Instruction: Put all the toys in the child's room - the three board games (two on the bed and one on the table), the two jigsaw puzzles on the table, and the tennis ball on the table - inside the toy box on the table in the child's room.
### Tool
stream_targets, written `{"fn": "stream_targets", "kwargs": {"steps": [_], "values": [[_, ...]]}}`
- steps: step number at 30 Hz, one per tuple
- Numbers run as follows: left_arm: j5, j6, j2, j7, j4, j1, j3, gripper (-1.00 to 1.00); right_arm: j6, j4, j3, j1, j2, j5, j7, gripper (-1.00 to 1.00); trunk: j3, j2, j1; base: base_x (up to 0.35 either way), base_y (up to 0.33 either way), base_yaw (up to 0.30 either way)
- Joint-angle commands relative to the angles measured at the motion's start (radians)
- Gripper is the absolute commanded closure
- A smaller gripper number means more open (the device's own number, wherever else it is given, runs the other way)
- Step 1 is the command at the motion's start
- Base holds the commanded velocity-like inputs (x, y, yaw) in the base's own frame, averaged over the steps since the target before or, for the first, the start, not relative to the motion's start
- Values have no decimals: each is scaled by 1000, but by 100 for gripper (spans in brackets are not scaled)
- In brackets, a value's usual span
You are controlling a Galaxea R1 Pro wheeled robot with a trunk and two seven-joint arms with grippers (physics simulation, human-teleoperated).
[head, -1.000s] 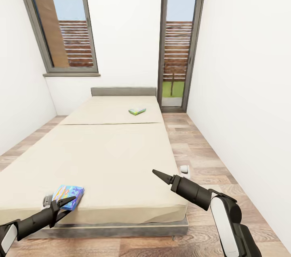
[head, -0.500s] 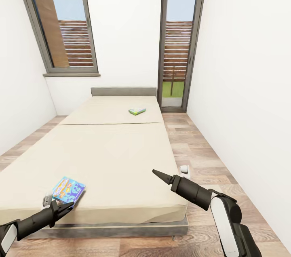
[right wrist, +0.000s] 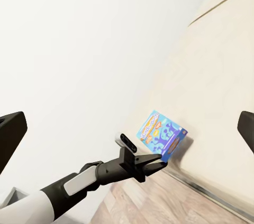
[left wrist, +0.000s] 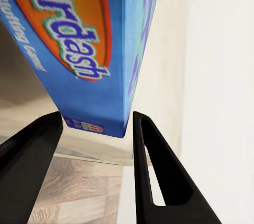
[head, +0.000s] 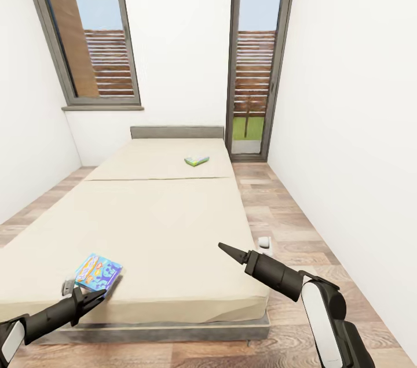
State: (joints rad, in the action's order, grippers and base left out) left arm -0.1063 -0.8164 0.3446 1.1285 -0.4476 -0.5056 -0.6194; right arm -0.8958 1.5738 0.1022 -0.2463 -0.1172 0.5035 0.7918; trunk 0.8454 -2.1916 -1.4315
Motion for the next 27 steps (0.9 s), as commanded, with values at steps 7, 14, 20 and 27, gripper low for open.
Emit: {"fn": "stream_targets", "kwargs": {"steps": [7, 14, 20, 27], "values": [[1, -7, 0, 2, 1, -1, -2, 100, -5, 0, 2, -1, -1, -2, 5, -100, -21, 49, 27, 0, 0, 0], [1, -11, 1, 2, -2, -1, -1, 100, -5, 0, 2, -1, -1, -2, 5, -100, -43, 98, 54, 0, 0, 0], [3, -61, 3, 35, -75, -1, 4, 100, -5, 0, 2, -1, -1, -2, 5, -100, -46, 105, 58, 0, 0, 0], [6, -153, 19, 134, -186, -7, 54, 100, -5, -1, 3, -1, 1, -2, 6, -100, -68, 154, 85, 0, 0, 0]]}}
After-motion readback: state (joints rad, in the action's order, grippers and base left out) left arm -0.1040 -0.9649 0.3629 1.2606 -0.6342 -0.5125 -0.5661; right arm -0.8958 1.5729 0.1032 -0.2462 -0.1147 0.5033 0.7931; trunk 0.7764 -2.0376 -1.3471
